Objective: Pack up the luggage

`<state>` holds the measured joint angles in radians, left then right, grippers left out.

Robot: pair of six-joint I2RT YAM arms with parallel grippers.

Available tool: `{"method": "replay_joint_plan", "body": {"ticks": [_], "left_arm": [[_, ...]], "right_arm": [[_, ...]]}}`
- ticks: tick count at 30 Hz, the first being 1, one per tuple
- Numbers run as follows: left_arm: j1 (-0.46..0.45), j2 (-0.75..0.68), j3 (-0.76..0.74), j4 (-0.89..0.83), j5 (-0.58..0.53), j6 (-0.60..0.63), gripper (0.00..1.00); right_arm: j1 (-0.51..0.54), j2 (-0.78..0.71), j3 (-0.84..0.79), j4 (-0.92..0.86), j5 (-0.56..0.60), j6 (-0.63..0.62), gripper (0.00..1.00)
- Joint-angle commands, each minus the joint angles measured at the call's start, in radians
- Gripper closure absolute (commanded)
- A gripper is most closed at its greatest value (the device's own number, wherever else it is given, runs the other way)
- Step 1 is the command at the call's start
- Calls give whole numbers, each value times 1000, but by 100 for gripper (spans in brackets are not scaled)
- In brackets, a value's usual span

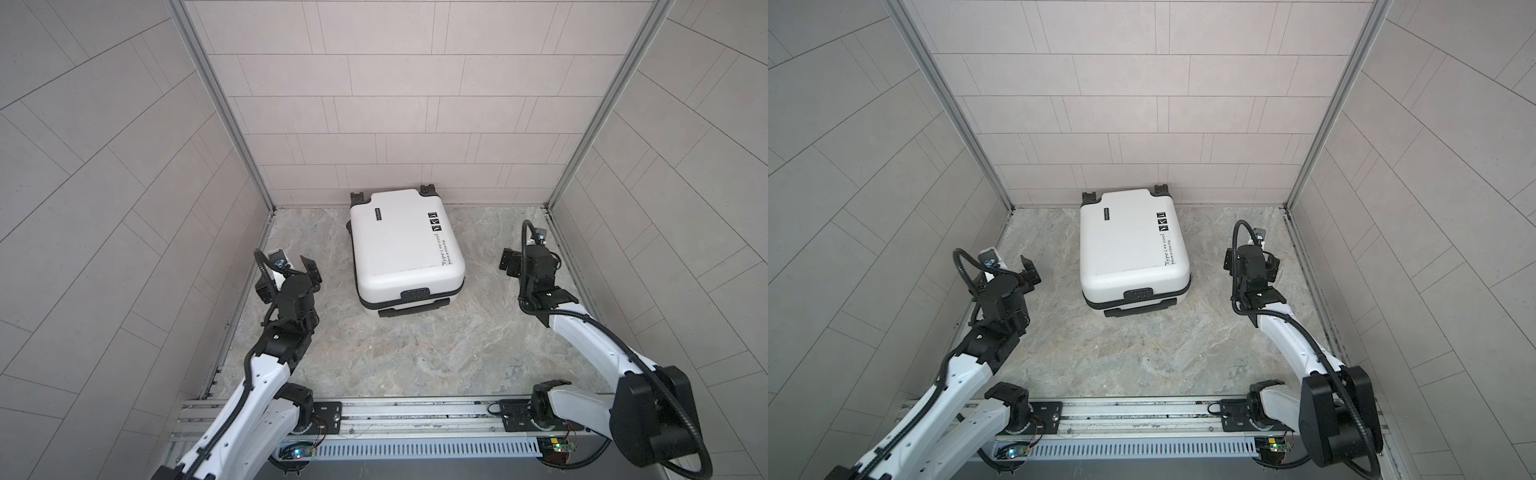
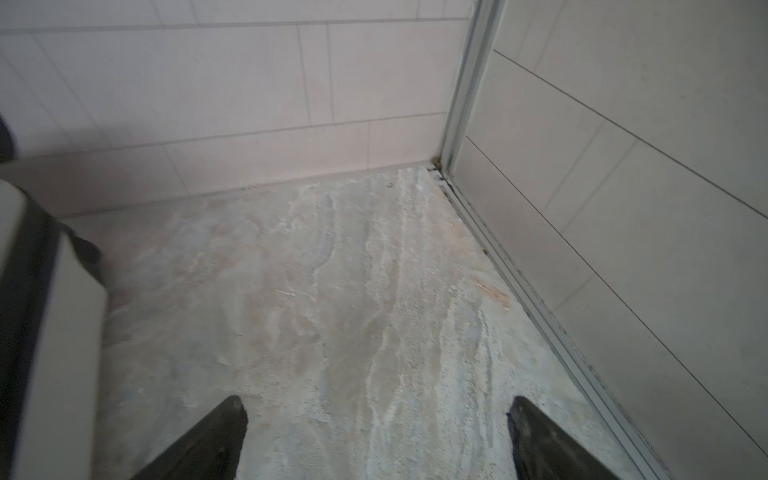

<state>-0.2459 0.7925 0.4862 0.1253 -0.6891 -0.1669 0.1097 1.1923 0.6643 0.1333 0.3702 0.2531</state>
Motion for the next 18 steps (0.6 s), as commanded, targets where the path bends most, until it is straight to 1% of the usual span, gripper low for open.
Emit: {"method": "replay_joint_plan", "body": {"ticks": [1, 4, 7, 10, 11, 13, 15, 16, 18], "left_arm": [[43, 77, -86, 77, 27, -79, 0], [53, 168, -149, 204, 18, -85, 0], [56, 271, -180, 331, 28, -60, 0], [58, 382, -222, 502, 65, -31, 0], [60, 403, -221, 532, 82, -24, 0], [61, 442, -219, 596, 104, -19, 0], [62, 504, -226, 713, 123, 21, 0], [62, 532, -214, 742, 123, 63, 0], [63, 541, -198, 694, 139, 82, 0]], "right_arm": [[-17, 39, -78, 93, 105, -44, 0], [-19, 65, -146, 190, 112, -71, 0], [-22, 88, -205, 302, 89, -91, 0], [-22, 124, -249, 412, 65, -109, 0], [-22, 128, -245, 408, 58, -106, 0], [-25, 148, -255, 472, 36, -131, 0], [-27, 181, -267, 532, 32, -141, 0], [-27, 201, -281, 579, 28, -145, 0], [-27, 255, -301, 662, 19, -152, 0]]}}
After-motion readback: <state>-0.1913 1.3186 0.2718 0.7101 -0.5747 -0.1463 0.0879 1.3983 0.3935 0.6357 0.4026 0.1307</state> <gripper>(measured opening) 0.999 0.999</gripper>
